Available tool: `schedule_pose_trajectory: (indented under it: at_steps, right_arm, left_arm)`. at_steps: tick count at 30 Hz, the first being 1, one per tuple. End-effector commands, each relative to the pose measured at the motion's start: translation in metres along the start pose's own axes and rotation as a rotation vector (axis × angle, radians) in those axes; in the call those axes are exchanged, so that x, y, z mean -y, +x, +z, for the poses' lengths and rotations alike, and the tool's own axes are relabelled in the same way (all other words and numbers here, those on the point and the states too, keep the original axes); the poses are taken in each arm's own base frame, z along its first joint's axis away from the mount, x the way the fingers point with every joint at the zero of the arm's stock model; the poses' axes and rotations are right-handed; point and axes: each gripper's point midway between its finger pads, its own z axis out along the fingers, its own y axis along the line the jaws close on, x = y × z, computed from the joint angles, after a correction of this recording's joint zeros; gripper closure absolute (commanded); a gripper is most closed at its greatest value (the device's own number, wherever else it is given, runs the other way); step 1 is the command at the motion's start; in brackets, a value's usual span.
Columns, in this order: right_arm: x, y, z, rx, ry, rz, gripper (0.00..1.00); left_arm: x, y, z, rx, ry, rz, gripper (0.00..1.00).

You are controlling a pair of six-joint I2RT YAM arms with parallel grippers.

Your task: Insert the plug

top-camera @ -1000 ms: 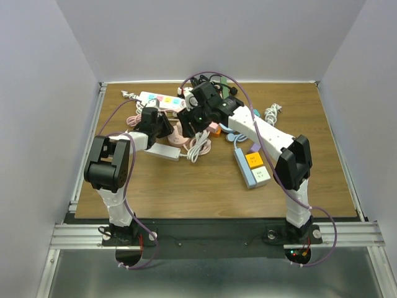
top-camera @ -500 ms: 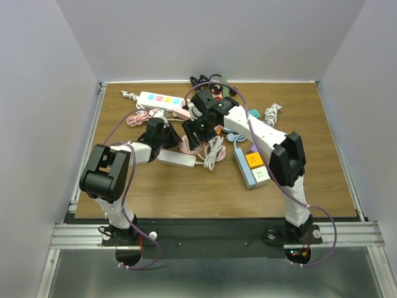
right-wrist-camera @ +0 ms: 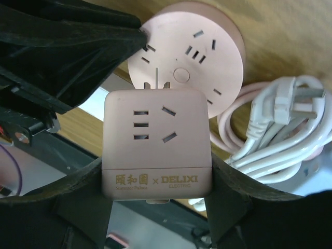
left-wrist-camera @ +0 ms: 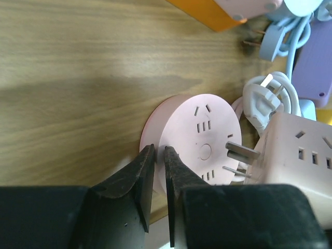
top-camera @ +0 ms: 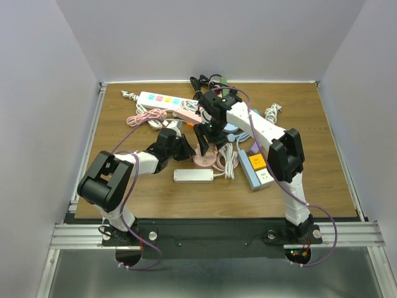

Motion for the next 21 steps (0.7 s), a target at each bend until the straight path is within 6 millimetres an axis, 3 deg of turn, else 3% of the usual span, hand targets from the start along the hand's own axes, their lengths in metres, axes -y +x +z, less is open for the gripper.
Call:
schedule_pose_trajectory:
  at_steps: [1,9,14,21]
  right_arm:
    - [-0.011,0.024,-0.024,-0.062,-0.021,0.079,0.92]
    - [-0.024,0.046,-0.039,-0.136,-0.062,0.185,0.94]
    - [-0.028,0.057,-0.033,-0.191,-0.087,0.226,0.94]
    - [-0.025,0.055,-0.025,-0.206,-0.076,0.242,0.95]
  left_arm:
    - [0.018,0.009,-0.007,-0.018,0.057,0.017,0.77]
    - [0.02,0.009,-0.009,-0.008,0.063,0.04,0.8]
    - [0.02,0.006,-0.01,0.004,0.064,0.057,0.8]
    - [0.027,0.0,-0.013,0.018,0.082,0.067,0.8]
